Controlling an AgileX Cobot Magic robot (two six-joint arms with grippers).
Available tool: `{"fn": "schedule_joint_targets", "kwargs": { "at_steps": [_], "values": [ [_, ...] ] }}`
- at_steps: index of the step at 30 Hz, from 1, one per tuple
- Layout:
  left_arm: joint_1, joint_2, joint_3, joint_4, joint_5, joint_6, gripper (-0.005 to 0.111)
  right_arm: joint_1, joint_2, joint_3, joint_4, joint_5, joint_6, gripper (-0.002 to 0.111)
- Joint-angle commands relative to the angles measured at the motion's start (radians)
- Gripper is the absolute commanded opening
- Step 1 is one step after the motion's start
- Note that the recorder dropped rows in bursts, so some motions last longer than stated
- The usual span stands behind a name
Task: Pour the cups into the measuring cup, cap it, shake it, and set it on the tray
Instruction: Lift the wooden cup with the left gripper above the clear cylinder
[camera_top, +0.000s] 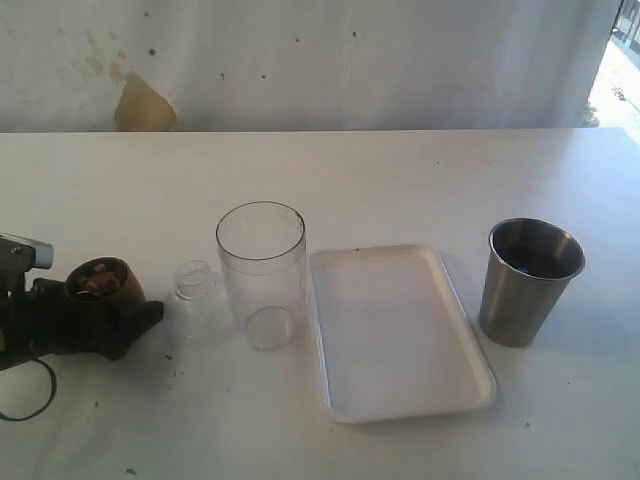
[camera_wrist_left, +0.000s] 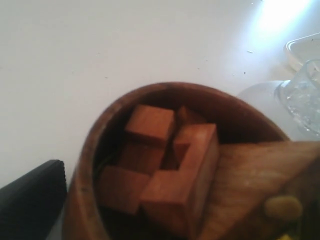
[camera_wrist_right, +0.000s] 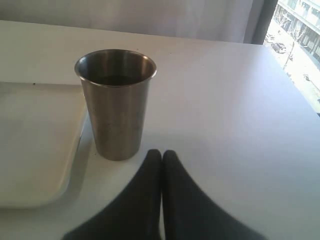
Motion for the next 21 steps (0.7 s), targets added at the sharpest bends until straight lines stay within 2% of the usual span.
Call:
{"fn": "schedule_joint_targets", "kwargs": {
  "at_steps": [1, 4, 6, 9, 16, 21],
  "values": [
    [-0.001, 0.009, 0.000, 0.004, -0.019, 0.019, 0.105, -0.006, -0.005, 0.005, -0.007, -0.008, 0.005, 0.000],
    [-0.001, 0.009, 0.000, 0.004, -0.054, 0.019, 0.104, -0.006, -0.005, 0.005, -0.007, -0.008, 0.005, 0.000],
    [-0.001, 0.009, 0.000, 0.006, -0.054, 0.026, 0.097, -0.006, -0.005, 0.005, -0.007, -0.008, 0.005, 0.000],
    [-0.001, 0.009, 0.000, 0.013, -0.054, 0.064, 0.072, -0.006, -0.005, 0.005, -0.007, -0.008, 0.005, 0.000],
    [-0.001, 0.009, 0.000, 0.060, -0.058, 0.072, 0.003, -0.006, -0.005, 0.005, -0.007, -0.008, 0.005, 0.000],
    [-0.001, 0.009, 0.000, 0.060, -0.079, 0.076, 0.000, -0.006, -0.005, 0.005, -0.007, -0.008, 0.005, 0.000]
  ]
}}
